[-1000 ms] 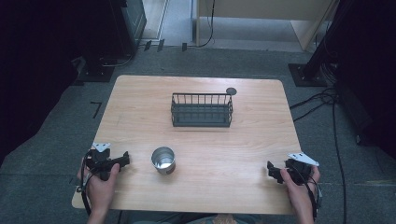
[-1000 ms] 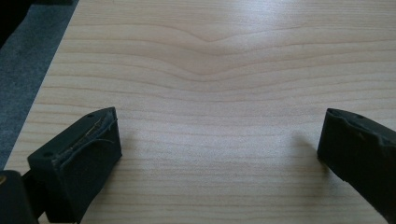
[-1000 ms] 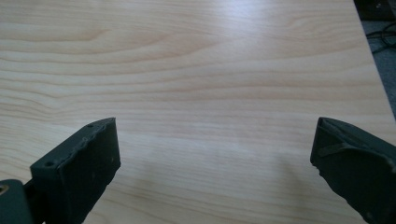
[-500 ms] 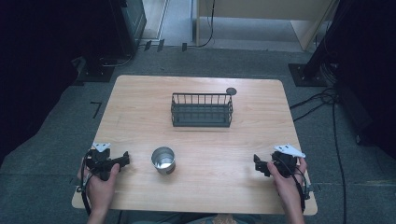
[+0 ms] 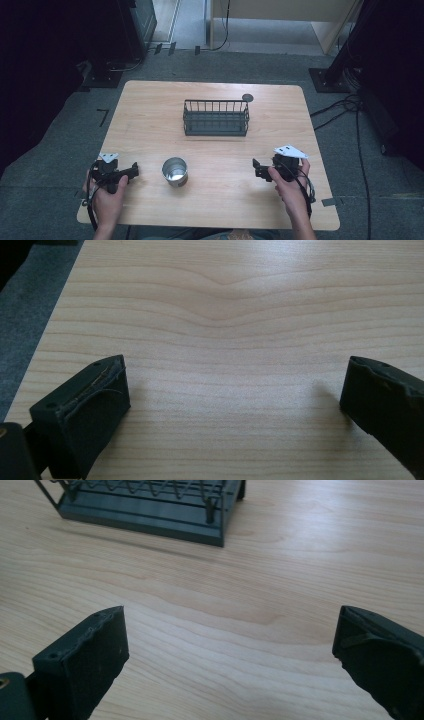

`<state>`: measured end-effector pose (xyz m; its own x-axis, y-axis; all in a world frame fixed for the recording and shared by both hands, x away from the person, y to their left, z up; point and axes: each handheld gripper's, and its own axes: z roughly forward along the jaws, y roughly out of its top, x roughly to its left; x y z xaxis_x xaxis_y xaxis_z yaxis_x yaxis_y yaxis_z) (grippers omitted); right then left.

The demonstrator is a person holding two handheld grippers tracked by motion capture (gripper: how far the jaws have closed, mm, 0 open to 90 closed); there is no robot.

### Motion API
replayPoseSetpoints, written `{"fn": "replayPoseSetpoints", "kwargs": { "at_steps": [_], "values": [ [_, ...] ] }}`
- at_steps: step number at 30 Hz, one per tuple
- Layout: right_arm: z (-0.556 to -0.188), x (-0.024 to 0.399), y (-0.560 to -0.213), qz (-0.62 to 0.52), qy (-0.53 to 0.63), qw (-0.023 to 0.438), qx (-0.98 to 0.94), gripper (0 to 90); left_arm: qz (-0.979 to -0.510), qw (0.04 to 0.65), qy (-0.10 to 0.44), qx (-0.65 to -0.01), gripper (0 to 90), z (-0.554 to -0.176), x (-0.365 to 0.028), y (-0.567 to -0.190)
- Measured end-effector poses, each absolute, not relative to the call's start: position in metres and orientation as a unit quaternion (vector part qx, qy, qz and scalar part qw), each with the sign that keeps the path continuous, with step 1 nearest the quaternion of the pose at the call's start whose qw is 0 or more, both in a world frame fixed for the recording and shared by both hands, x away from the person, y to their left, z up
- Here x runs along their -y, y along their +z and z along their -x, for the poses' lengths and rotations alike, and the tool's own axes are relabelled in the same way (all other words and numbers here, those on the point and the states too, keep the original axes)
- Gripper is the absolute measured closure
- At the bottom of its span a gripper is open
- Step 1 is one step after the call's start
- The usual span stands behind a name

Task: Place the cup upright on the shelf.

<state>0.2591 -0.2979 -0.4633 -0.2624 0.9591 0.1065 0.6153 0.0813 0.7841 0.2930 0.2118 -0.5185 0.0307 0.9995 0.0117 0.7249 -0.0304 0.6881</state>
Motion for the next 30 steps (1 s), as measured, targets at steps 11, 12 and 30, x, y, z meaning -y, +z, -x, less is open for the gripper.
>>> {"fn": "replayPoseSetpoints", "kwargs": {
  "at_steps": [11, 12, 30],
  "values": [
    [-0.264, 0.264, -0.457, -0.537, 0.391, 0.217, -0.715, 1.0, -0.668, 0.262, 0.262, -0.645, 0.0, -0.293, -0.212, -0.518],
    [-0.266, 0.257, -0.456, -0.531, 0.393, 0.214, -0.72, 0.6, -0.668, 0.262, 0.262, -0.645, 0.0, -0.293, -0.212, -0.518],
    [-0.271, 0.203, -0.451, -0.493, 0.411, 0.192, -0.743, 0.6, -0.668, 0.262, 0.262, -0.645, 0.0, -0.293, -0.212, -0.518]
  ]
}}
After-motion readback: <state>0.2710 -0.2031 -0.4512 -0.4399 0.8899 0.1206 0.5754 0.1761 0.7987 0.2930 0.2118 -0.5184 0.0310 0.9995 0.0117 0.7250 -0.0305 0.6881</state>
